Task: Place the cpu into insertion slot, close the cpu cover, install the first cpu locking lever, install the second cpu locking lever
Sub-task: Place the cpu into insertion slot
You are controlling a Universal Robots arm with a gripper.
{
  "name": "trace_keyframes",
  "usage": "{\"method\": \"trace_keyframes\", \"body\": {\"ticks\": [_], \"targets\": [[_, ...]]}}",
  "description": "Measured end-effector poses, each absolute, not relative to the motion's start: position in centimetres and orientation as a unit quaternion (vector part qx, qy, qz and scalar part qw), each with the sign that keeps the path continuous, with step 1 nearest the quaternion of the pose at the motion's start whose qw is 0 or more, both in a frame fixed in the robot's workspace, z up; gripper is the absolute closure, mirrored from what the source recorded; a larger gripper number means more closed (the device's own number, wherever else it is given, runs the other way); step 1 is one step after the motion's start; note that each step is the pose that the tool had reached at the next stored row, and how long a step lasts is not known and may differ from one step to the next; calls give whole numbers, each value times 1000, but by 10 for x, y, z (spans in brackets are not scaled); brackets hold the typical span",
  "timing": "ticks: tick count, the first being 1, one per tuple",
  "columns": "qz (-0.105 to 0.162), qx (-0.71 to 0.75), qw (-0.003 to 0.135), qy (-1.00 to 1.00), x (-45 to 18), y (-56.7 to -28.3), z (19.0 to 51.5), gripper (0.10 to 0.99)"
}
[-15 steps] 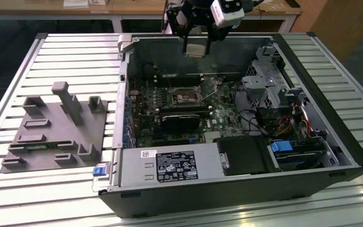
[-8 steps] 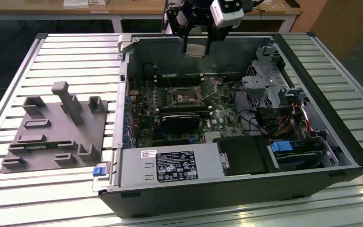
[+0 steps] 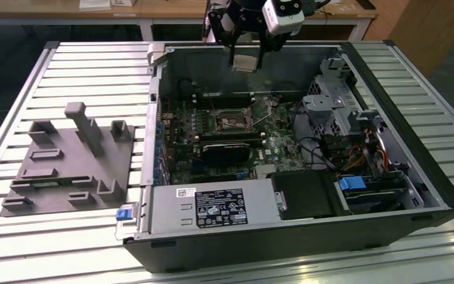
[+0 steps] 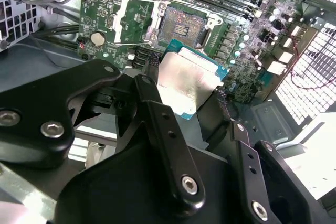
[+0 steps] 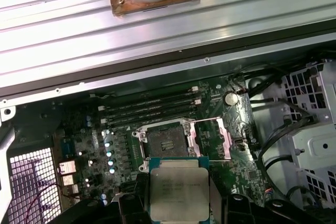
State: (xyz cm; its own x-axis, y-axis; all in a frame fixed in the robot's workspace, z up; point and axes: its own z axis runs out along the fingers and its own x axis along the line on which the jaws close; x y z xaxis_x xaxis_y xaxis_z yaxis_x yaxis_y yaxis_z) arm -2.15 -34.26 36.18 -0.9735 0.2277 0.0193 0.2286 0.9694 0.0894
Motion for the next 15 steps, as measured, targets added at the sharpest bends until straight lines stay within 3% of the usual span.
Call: {"method": "trace_keyframes", "body": {"ticks": [15], "targets": [[-46,-129,4,-991,-21,-343,362,545]]}}
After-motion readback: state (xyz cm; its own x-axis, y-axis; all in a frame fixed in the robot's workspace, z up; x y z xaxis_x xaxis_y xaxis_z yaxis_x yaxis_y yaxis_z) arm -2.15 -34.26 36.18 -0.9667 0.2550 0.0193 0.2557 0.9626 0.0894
